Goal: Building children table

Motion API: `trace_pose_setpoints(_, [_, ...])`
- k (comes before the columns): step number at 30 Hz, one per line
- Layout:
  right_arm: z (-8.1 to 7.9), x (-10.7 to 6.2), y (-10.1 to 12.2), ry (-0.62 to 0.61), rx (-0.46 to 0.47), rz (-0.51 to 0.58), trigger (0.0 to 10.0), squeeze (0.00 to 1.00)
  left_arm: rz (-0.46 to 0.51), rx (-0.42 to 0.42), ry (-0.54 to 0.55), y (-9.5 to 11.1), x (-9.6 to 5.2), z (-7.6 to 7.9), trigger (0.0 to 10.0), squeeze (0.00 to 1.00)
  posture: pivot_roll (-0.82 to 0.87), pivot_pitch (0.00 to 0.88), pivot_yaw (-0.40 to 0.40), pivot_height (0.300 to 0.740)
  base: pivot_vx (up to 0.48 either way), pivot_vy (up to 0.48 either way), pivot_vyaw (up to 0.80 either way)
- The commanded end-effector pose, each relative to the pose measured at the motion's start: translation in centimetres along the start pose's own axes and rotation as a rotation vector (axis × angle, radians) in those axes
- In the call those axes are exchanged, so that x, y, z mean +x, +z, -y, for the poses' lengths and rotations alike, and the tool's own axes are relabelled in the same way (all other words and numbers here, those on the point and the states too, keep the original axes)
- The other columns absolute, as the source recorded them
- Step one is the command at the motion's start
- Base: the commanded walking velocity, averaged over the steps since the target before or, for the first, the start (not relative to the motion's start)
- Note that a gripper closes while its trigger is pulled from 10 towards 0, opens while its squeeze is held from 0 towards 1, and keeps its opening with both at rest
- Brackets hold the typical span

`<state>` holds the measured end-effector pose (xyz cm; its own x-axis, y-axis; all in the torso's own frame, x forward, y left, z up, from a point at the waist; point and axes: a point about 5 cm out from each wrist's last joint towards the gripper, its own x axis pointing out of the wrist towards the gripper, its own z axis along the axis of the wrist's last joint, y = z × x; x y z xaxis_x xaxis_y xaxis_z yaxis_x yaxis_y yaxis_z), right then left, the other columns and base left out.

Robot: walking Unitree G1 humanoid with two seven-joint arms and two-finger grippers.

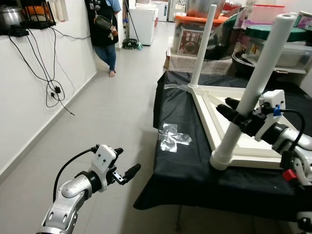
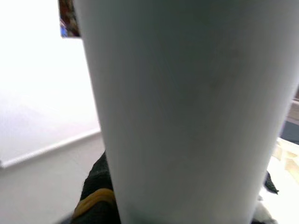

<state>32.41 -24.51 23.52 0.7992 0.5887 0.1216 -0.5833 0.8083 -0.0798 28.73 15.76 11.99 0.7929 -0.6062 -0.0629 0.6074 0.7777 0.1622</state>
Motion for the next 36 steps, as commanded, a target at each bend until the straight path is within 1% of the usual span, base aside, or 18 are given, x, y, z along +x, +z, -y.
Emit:
trace_pose_setpoints(1, [-2.1, 0.8, -2.4, 0.088, 0.149, -0.051, 0.0, 0.0, -0.003, -0.011, -0.005, 0.0, 0.0, 0.2, 10.0, 0.0, 0.05, 0.0, -0.08, 0.74, 0.0, 0.0, 0.0])
trace_pose_setpoints(2, [-2.1, 0.8, -2.4, 0.088, 0.149, -0.051, 0.0, 0.0, -0.003, -0.011, -0.005, 0.0, 0.0, 0.2, 10.0, 0.0, 0.05, 0.0, -0.08, 0.74, 0.0, 0.0, 0.0])
trace_pose_setpoints(4, [-3.1, 1.1, -2.7, 0.126, 0.169, -0.052, 0.0, 0.0, -0.005, -0.013, -0.003, 0.0, 0.0, 0.1, 10.0, 0.0, 0.05, 0.0, -0.081, 0.74, 0.0, 0.0, 0.0])
trace_pose_setpoints(5, [-3.4, 1.2, -3.0, 0.136, 0.161, -0.063, 0.0, 0.0, -0.006, -0.014, -0.002, 0.0, 0.0, 0.0, 10.0, 0.0, 0.06, 0.0, -0.082, 0.74, 0.0, 0.0, 0.0])
trace_pose_setpoints(9, [-3.1, 1.1, -3.6, 0.126, 0.13, -0.102, 0.0, 0.0, -0.014, -0.01, 0.003, -0.2, -0.1, 0.0, 10.0, 0.0, 0.06, 0.0, -0.085, 0.74, 0.0, 0.0, 0.0])
trace_pose_setpoints(13, [-2.9, 0.9, -3.7, 0.118, 0.101, -0.139, 0.0, 0.0, -0.02, -0.009, 0.006, -0.3, -0.1, 0.0, 10.0, 0.0, 0.06, 0.0, -0.087, 0.74, 0.0, 0.0, 0.0])
trace_pose_setpoints(16, [-2.9, 0.9, -3.7, 0.118, 0.101, -0.139, 0.0, 0.0, -0.02, -0.009, 0.006, -0.3, -0.1, 0.0, 10.0, 0.0, 0.06, 0.0, -0.087, 0.74, 0.0, 0.0, 0.0])
trace_pose_setpoints(18, [-2.2, 0.7, -4.0, 0.1, 0.089, -0.191, 0.0, 0.0, -0.024, -0.006, 0.005, -0.4, -0.1, 0.0, 10.0, 0.0, 0.06, 0.0, -0.09, 0.74, 0.0, 0.0, 0.0])
trace_pose_setpoints(22, [-1.4, 0.6, -4.1, 0.092, 0.095, -0.225, 0.0, 0.0, -0.026, -0.003, 0.002, -0.5, -0.1, 0.1, 10.0, 0.0, 0.06, 0.0, -0.098, 0.74, 0.0, 0.0, 0.0])
trace_pose_setpoints(23, [-1.4, 0.6, -4.1, 0.092, 0.095, -0.225, 0.0, 0.0, -0.026, -0.003, 0.002, -0.5, -0.1, 0.1, 10.0, 0.0, 0.06, 0.0, -0.098, 0.74, 0.0, 0.0, 0.0])
trace_pose_setpoints(26, [-1.5, 1.4, -3.7, 0.097, 0.146, -0.207, 0.0, 0.0, -0.023, -0.004, 0.003, -0.5, 0.0, 0.2, 10.0, 0.0, 0.07, 0.0, -0.11, 0.74, 0.0, 0.0, 0.0])
trace_pose_setpoints(32, [-1.7, 2.0, -3.8, 0.113, 0.17, -0.202, 0.0, 0.0, -0.023, -0.009, -0.006, -0.6, -0.1, 0.7, 10.0, 0.0, 0.07, 0.0, -0.12, 0.74, 0.0, 0.0, 0.0])
trace_pose_setpoints(36, [-1.7, 2.1, -3.8, 0.117, 0.169, -0.204, 0.0, 0.0, -0.024, -0.009, -0.007, -0.7, -0.2, 0.7, 10.0, 0.0, 0.07, 0.0, -0.119, 0.74, 0.0, 0.0, 0.0])
